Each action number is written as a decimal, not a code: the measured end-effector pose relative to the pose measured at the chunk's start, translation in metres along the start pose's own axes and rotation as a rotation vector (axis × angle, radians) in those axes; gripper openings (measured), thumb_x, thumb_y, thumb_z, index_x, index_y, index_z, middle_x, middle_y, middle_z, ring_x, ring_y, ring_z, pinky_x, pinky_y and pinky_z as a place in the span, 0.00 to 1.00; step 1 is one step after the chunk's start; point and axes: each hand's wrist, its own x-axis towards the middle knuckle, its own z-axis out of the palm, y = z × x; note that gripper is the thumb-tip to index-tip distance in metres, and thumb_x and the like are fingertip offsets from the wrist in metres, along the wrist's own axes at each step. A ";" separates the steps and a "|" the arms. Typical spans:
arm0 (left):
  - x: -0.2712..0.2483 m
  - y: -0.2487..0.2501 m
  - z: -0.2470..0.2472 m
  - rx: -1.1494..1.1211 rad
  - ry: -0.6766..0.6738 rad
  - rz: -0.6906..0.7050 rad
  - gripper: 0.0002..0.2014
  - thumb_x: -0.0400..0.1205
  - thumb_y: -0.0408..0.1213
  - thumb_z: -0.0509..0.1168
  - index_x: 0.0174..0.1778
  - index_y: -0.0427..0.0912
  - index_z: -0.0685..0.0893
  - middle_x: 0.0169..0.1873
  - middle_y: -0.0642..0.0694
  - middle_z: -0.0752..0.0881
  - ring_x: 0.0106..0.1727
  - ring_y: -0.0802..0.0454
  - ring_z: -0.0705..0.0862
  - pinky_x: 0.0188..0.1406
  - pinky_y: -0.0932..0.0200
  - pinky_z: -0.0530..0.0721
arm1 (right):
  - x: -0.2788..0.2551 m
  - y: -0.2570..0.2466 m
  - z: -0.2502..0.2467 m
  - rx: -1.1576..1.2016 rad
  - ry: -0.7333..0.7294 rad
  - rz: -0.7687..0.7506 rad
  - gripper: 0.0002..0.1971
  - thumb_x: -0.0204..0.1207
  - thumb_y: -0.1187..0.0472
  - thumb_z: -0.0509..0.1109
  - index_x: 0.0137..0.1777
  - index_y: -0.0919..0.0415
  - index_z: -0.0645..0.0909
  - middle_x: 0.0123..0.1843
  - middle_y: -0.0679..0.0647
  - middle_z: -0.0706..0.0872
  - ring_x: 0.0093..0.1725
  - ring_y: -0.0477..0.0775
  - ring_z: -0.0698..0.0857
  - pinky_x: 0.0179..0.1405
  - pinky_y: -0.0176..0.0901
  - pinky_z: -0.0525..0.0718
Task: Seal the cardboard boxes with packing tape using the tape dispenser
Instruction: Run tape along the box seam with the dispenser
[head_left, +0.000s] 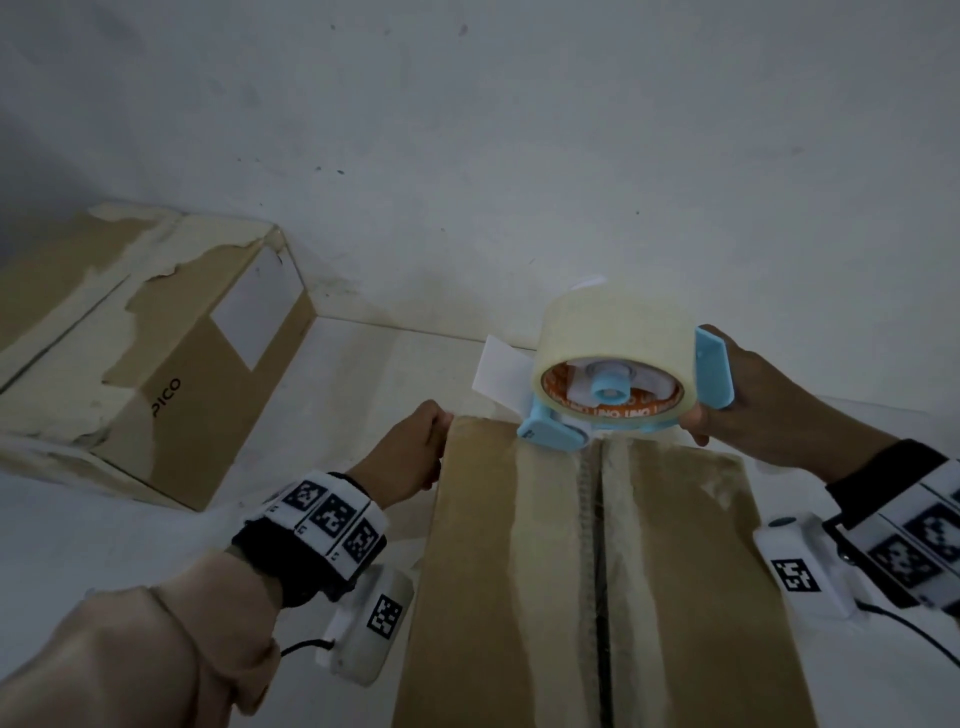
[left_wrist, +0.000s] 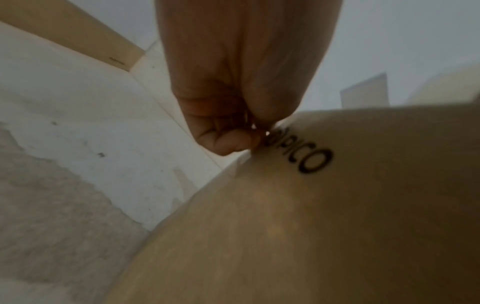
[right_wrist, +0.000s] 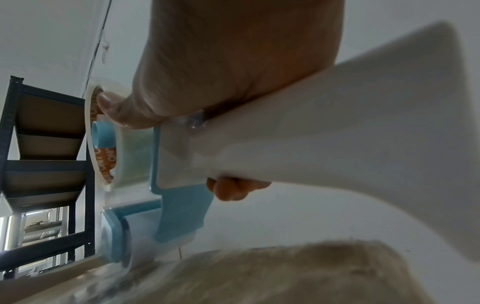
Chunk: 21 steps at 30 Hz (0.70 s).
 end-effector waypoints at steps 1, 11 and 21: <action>-0.001 0.000 0.002 -0.042 0.003 -0.007 0.18 0.87 0.31 0.45 0.29 0.43 0.61 0.19 0.52 0.70 0.22 0.56 0.62 0.18 0.67 0.64 | 0.000 0.000 0.000 -0.014 0.004 -0.001 0.34 0.52 0.23 0.68 0.53 0.44 0.72 0.41 0.32 0.82 0.30 0.40 0.83 0.22 0.33 0.81; -0.009 -0.015 0.013 0.085 -0.011 -0.118 0.23 0.86 0.48 0.41 0.73 0.38 0.55 0.34 0.45 0.77 0.33 0.50 0.77 0.35 0.57 0.78 | -0.001 0.000 -0.001 -0.065 0.021 0.005 0.29 0.51 0.23 0.68 0.49 0.34 0.71 0.37 0.43 0.83 0.28 0.41 0.83 0.22 0.33 0.81; -0.048 0.020 0.002 0.180 -0.184 0.009 0.33 0.75 0.67 0.55 0.72 0.50 0.69 0.66 0.52 0.78 0.66 0.54 0.78 0.66 0.55 0.77 | -0.005 0.002 -0.001 -0.036 0.025 0.024 0.28 0.51 0.30 0.72 0.50 0.35 0.71 0.44 0.52 0.79 0.35 0.43 0.85 0.23 0.37 0.83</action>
